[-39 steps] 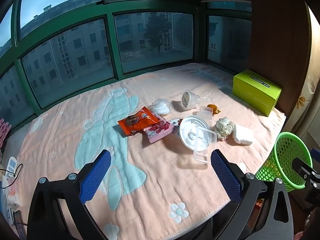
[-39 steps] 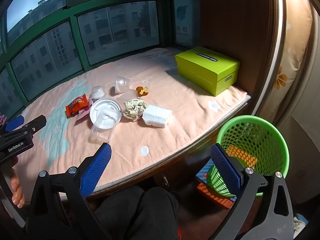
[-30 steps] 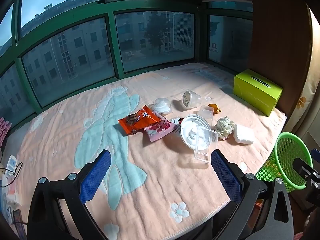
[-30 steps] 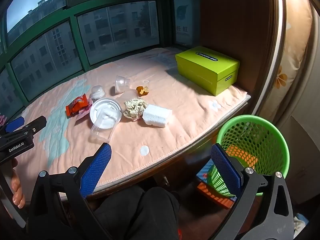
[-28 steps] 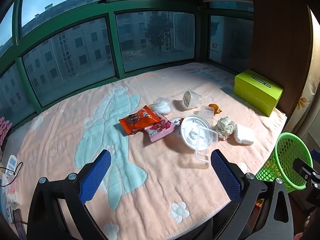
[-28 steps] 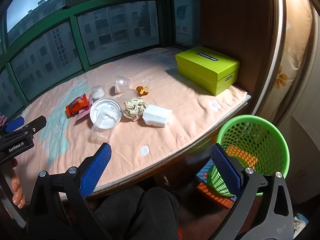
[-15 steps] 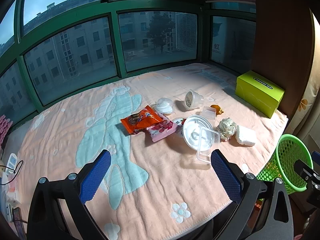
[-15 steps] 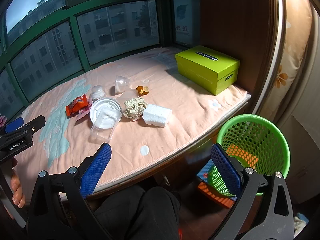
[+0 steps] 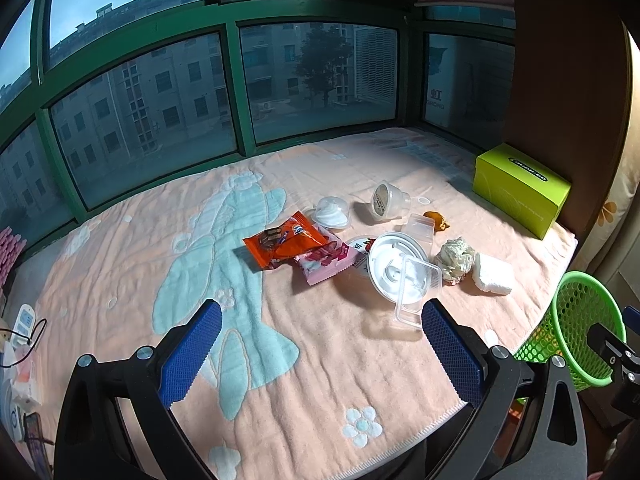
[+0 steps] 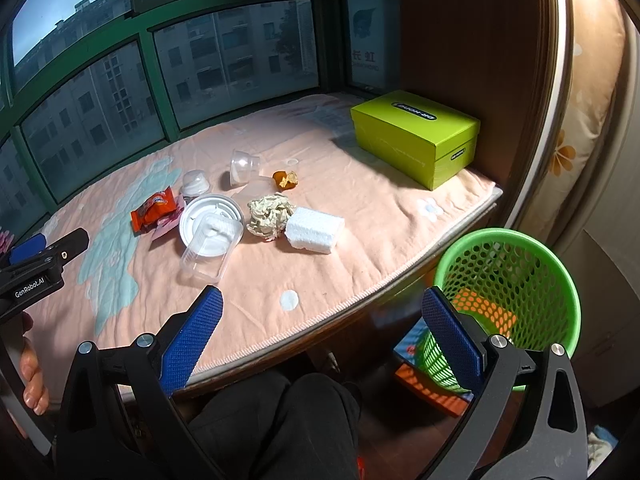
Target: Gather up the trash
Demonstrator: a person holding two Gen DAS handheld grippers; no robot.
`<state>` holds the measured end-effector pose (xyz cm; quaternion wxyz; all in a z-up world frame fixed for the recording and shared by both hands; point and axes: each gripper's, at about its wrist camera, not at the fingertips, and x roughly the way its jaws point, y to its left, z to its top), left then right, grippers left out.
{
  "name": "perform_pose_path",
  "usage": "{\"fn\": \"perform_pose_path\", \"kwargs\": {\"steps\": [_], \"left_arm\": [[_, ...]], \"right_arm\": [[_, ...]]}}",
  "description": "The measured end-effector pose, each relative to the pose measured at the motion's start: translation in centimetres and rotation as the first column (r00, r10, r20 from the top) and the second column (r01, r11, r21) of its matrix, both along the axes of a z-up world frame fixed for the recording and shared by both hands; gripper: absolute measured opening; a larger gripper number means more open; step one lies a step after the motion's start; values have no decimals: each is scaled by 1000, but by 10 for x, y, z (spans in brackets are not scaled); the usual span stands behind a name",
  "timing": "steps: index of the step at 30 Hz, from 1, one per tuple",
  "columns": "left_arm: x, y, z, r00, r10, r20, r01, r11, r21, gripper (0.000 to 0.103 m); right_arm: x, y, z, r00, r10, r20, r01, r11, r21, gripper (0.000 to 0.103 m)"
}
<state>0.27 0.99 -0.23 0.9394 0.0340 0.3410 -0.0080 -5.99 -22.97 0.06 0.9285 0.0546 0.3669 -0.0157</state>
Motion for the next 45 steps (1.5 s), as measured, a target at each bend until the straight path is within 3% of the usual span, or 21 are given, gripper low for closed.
{"fn": "perform_pose_path", "kwargs": {"steps": [45], "left_arm": [[18, 4, -3, 1000, 20, -15, -20, 1000, -8, 97]], "right_arm": [[15, 1, -6, 1000, 7, -18, -8, 1000, -2, 98]]}}
